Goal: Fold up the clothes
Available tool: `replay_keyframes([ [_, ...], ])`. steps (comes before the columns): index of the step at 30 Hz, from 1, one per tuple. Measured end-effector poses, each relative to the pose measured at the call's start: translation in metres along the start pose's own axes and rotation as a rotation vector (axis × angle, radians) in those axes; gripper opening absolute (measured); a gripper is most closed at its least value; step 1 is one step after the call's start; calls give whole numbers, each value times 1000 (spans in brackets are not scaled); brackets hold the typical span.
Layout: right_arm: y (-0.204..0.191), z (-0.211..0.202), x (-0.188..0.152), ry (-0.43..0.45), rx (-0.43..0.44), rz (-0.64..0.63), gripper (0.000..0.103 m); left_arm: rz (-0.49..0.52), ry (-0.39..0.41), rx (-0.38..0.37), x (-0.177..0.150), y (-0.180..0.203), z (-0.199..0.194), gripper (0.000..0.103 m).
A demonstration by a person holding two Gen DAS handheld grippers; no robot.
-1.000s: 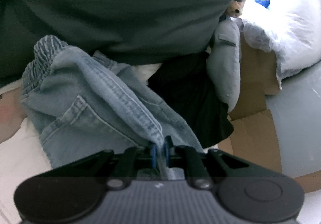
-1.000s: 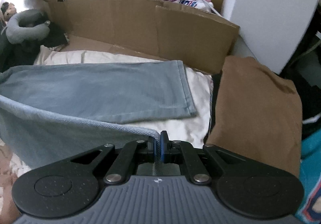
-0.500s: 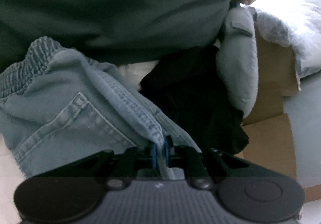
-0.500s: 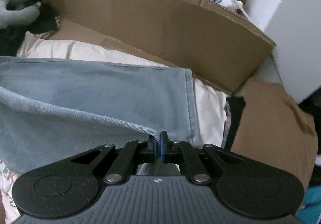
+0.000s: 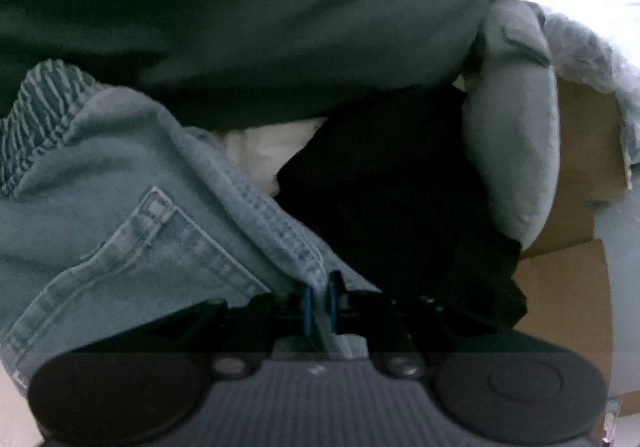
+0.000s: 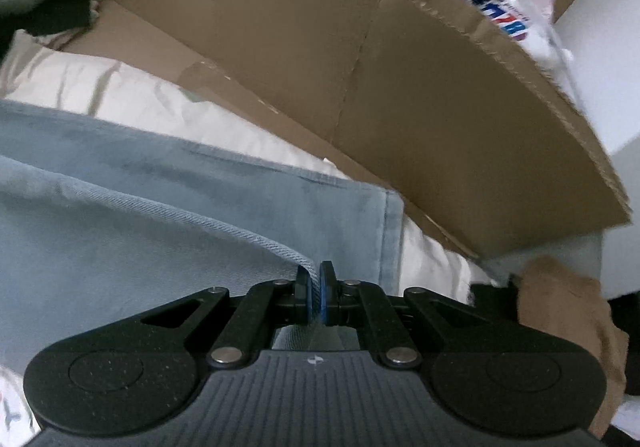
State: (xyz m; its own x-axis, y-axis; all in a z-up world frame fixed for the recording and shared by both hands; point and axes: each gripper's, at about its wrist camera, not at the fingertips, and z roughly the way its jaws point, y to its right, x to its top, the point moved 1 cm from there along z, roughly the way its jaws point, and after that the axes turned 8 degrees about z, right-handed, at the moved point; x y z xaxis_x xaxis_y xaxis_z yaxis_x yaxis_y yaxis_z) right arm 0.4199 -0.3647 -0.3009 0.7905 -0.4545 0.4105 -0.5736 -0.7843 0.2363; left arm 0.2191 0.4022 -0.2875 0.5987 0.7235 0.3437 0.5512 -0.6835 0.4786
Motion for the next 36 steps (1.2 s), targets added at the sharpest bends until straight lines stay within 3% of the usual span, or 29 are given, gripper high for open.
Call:
replay_keyframes([
  [7,-15,58,4,-34,-17,-55,2,25,-92,-53,-7,5,14,17],
  [14,-14,65,0,0,22,-77,2,2,-115,-82,-12,3,19,16],
  [19,-14,49,-7,51,9,-120,1,34,-79,-83,-16,5,9,8],
  [22,-11,31,-5,78,19,-120,1,26,-54,-108,-18,4,-8,7],
  [23,-9,24,-2,121,61,-216,1,27,-47,-115,-18,4,-14,7],
  [29,3,-11,6,168,84,-233,1,45,-23,-145,-12,6,-40,7],
  [36,-4,-14,23,179,95,-261,1,48,-19,-112,-4,20,-23,7],
])
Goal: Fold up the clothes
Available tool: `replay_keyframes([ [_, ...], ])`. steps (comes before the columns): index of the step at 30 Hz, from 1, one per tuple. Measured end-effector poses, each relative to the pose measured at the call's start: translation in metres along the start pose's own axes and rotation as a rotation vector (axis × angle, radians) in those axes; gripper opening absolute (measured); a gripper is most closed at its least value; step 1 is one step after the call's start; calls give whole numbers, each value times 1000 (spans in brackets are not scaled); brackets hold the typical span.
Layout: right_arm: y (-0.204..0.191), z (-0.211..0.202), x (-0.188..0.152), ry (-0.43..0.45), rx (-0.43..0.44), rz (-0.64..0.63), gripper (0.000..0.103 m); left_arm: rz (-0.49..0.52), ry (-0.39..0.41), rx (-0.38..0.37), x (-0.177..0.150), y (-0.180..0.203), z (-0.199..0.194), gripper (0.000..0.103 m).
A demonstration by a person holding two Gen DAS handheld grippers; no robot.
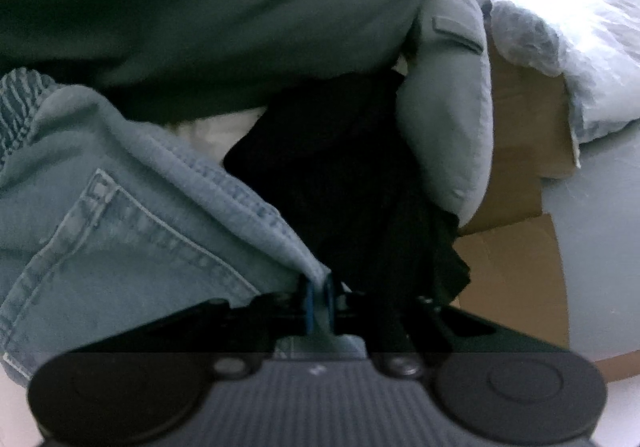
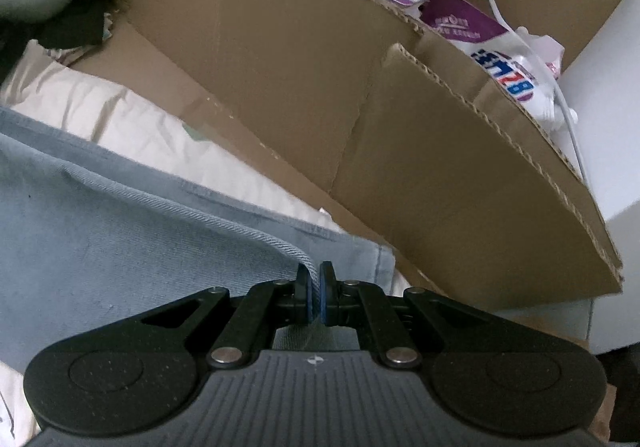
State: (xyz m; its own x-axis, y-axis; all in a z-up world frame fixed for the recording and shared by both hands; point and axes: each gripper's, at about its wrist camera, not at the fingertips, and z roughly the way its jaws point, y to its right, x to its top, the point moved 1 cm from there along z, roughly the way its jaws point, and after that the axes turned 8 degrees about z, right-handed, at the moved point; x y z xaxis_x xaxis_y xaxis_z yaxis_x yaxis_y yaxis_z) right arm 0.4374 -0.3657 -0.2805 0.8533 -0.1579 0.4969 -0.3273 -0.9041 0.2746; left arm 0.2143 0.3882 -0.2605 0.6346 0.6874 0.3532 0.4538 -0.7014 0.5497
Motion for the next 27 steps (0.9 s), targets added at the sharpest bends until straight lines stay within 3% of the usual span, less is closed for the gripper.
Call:
replay_keyframes([
  [15,-22,100,28,-105,-20,-27,1,9,-16,96,17,2,58,10],
  [23,-30,124,28,-133,-33,-43,1,17,-25,112,20,7,62,12],
  [25,-32,126,29,-140,-36,-59,2,11,-24,78,20,8,59,31],
  [27,-34,128,29,-151,-45,-74,3,26,-14,59,18,12,56,37],
])
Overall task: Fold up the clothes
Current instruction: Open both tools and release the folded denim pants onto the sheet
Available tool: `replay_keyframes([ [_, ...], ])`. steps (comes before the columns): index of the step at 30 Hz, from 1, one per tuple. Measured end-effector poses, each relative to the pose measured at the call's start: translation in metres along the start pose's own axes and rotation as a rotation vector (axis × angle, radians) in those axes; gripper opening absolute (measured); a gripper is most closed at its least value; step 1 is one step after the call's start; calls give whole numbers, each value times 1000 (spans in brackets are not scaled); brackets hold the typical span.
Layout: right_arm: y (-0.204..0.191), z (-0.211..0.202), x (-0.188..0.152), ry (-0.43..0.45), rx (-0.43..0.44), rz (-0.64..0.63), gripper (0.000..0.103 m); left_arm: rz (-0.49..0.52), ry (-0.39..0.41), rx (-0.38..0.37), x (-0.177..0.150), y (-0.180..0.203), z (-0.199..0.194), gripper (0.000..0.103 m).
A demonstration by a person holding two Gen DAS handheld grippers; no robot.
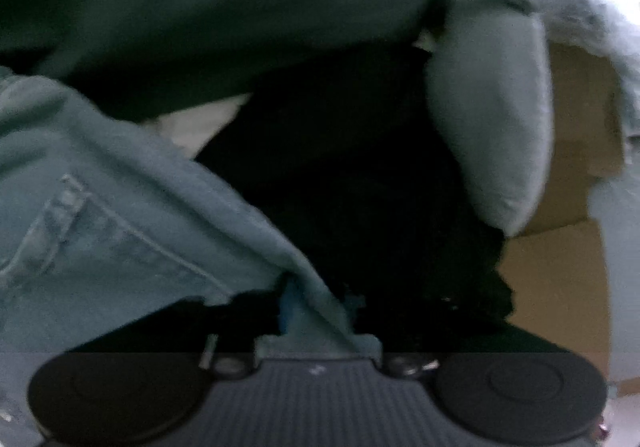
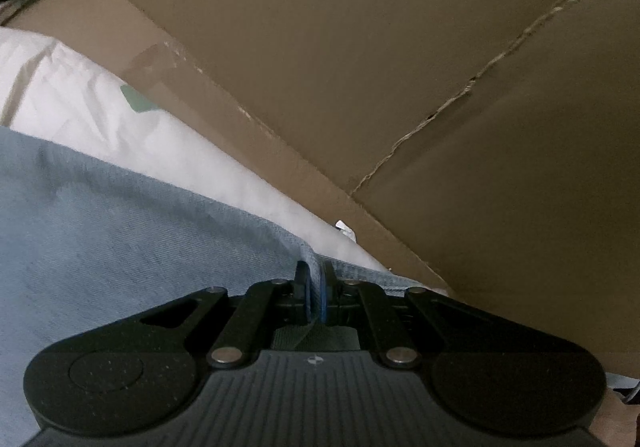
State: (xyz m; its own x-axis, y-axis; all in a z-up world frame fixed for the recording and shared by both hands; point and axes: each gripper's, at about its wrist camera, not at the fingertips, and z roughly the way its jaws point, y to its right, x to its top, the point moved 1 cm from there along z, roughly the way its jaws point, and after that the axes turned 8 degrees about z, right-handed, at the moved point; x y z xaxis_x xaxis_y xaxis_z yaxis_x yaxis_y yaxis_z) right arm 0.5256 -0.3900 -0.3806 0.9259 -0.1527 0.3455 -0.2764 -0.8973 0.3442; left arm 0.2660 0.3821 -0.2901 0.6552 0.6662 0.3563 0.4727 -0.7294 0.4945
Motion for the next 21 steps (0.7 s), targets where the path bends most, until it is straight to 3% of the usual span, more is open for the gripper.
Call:
replay_keyframes([
  [1,-1,0,2,-3,-13,-3,7,8,6,-7,-1,2,-2,39],
  [2,-1,0,3,-6,-27,-5,18,16,7,-15,-2,4,-2,39],
  [4,2,-5,5,-1,-40,12,25,30,0,-25,-4,7,-2,40],
  [7,6,-21,4,7,-22,17,27,37,3,-42,-6,12,-4,40],
  [11,16,-52,-3,19,-27,5,46,93,-16,-86,-13,25,-10,41],
  [15,32,-95,-13,55,28,51,56,163,-41,-133,-24,41,-20,54],
  [17,38,-113,-16,80,37,73,66,216,-57,-144,-30,50,-23,54],
  [21,51,-122,-22,54,118,176,66,311,-92,-145,-47,71,-24,56],
])
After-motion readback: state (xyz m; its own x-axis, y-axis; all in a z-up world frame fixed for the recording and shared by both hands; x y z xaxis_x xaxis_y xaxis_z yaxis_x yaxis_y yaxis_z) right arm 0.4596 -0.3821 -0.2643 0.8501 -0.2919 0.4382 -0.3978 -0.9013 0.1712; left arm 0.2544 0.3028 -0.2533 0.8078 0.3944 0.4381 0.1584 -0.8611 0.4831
